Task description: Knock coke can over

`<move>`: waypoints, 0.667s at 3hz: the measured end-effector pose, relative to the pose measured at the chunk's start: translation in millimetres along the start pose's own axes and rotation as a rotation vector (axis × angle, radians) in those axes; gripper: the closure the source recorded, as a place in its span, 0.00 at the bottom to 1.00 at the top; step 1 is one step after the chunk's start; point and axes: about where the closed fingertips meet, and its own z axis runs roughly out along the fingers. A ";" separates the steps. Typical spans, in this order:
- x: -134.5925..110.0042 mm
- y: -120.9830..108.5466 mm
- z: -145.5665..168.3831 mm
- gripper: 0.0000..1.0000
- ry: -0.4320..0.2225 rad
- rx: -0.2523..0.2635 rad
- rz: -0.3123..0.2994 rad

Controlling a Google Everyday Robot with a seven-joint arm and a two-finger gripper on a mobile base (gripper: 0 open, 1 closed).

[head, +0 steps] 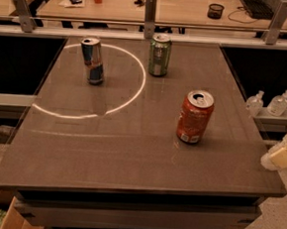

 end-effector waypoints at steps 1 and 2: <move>28.3 -7.0 22.5 0.00 -0.186 0.000 0.042; 22.5 3.4 22.6 0.00 -0.403 -0.067 -0.002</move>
Offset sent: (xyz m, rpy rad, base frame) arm -0.0302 0.0254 0.0106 0.6717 -0.4263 0.4414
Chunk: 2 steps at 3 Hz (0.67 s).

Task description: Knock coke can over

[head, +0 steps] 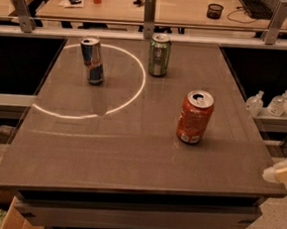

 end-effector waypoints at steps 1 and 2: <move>-26.0 20.4 1.2 0.00 -0.212 -0.109 -0.116; -44.5 39.9 4.7 0.00 -0.336 -0.197 -0.269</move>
Offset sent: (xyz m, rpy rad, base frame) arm -0.0321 0.0612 0.0364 0.2711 -0.3349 0.4980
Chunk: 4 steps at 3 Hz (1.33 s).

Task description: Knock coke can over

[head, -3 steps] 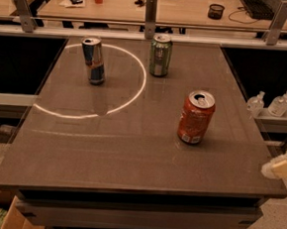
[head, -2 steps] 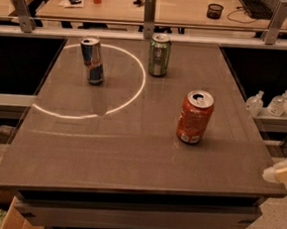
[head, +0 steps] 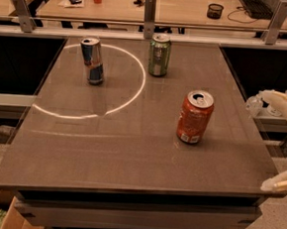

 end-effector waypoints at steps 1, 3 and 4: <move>-0.1 0.0 0.1 0.00 0.000 0.000 0.000; 19.5 -23.6 31.0 0.00 -0.107 0.076 0.048; 26.9 -38.6 54.9 0.00 -0.153 0.065 0.072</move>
Offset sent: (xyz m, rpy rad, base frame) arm 0.0314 0.0040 -0.0310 0.1683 -0.0013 -0.1503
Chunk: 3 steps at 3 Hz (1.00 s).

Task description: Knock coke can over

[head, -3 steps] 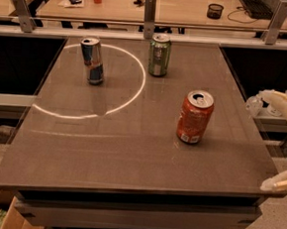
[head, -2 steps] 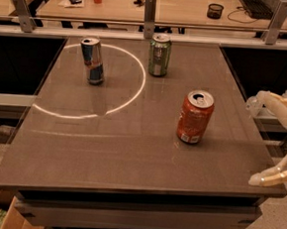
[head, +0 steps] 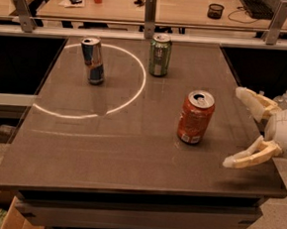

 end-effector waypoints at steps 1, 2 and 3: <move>4.7 -4.1 29.8 0.00 -0.037 -0.048 0.036; 5.5 0.7 58.0 0.00 -0.070 -0.103 0.078; 2.7 9.7 82.3 0.00 -0.097 -0.157 0.110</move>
Offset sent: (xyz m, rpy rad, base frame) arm 0.0278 0.0797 -0.0261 0.1296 0.1279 0.1504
